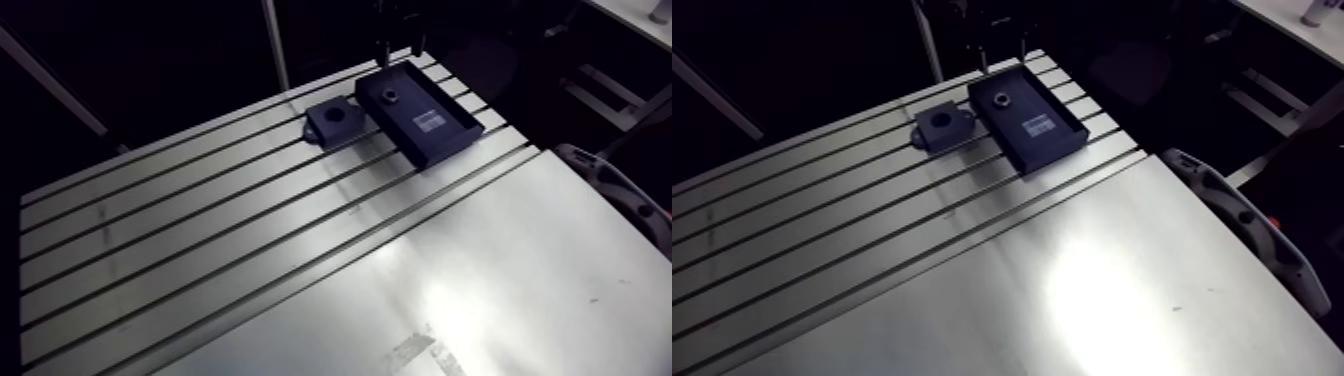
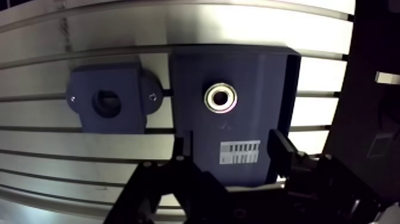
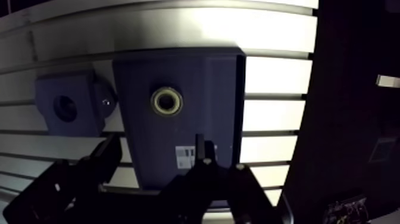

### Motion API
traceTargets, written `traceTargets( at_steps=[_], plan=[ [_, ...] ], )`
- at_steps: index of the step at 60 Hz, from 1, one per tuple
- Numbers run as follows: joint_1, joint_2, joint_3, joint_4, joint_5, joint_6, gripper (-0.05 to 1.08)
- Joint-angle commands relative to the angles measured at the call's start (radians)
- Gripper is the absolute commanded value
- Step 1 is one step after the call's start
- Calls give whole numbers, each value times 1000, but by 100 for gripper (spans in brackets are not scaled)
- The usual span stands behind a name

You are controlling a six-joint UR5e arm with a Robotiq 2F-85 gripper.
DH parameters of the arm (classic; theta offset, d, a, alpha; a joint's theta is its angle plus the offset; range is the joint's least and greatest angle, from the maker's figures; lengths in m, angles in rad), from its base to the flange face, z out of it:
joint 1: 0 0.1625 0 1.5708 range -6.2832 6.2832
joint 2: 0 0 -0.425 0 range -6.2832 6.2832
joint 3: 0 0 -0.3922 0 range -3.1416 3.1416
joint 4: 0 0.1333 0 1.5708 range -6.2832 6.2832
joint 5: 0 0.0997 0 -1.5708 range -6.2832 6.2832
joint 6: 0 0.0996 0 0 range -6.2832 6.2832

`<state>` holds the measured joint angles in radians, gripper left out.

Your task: Pick up the bearing and press it into the housing until flush.

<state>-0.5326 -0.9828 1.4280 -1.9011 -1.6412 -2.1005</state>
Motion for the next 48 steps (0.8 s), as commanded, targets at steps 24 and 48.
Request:
traceTargets(
  at_steps=[24, 48],
  plan=[
    [-1, 34, 47, -92, 0, 9, 30],
    [-3, 57, 47, -113, -2, 7, 32]
  ],
)
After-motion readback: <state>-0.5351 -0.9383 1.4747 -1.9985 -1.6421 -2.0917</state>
